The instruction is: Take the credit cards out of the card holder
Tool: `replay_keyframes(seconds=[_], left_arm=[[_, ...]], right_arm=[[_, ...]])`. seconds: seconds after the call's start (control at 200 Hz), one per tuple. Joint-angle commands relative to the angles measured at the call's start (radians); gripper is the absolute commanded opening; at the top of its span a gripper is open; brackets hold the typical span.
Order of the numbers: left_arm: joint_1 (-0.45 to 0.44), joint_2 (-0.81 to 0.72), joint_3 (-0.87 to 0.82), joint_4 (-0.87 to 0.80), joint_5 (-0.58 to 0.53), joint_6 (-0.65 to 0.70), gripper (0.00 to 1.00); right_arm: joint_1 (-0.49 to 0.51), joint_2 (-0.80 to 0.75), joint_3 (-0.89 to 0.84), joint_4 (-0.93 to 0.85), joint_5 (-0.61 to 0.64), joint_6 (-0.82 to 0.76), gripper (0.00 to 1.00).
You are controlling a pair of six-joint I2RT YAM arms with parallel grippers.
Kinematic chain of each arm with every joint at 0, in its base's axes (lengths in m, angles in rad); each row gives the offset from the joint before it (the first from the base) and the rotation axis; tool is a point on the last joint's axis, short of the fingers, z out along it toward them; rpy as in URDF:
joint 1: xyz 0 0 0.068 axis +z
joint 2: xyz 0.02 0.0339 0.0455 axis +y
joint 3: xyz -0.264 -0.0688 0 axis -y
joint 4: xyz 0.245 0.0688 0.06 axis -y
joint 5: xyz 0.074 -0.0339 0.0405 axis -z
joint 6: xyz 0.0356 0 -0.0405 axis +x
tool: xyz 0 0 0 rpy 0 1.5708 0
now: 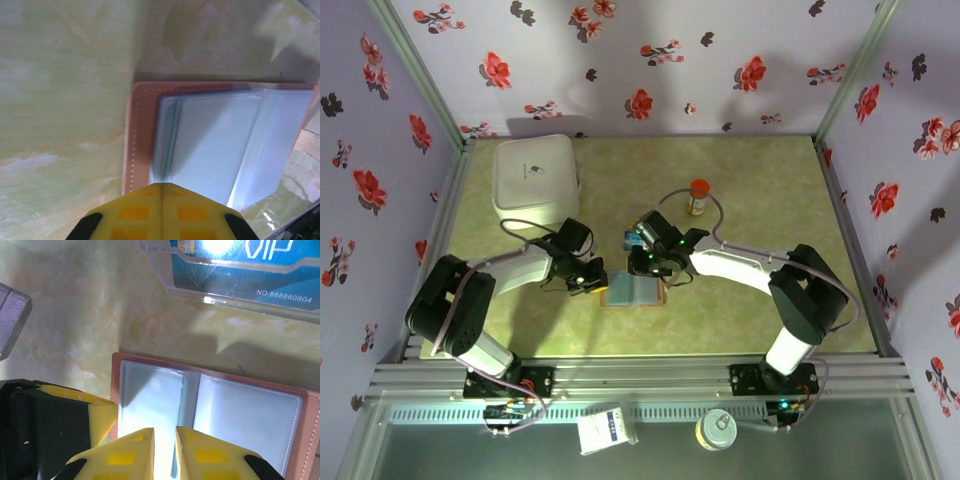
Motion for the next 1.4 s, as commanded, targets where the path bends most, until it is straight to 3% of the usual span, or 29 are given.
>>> replay_keyframes(seconds=[0.0,0.815,1.395], left_arm=[[-0.004,-0.026,-0.011,-0.018,-0.029,-0.015,0.00],[-0.005,0.005,-0.036,-0.007,-0.026,-0.003,0.00],[-0.004,0.009,-0.025,-0.040,-0.044,0.006,0.00]], right_arm=[[0.010,0.016,-0.006,0.012,-0.022,0.031,0.19],[0.029,0.114,0.001,0.104,-0.149,0.116,0.24],[0.045,0.163,0.011,0.083,-0.164,0.126,0.24]])
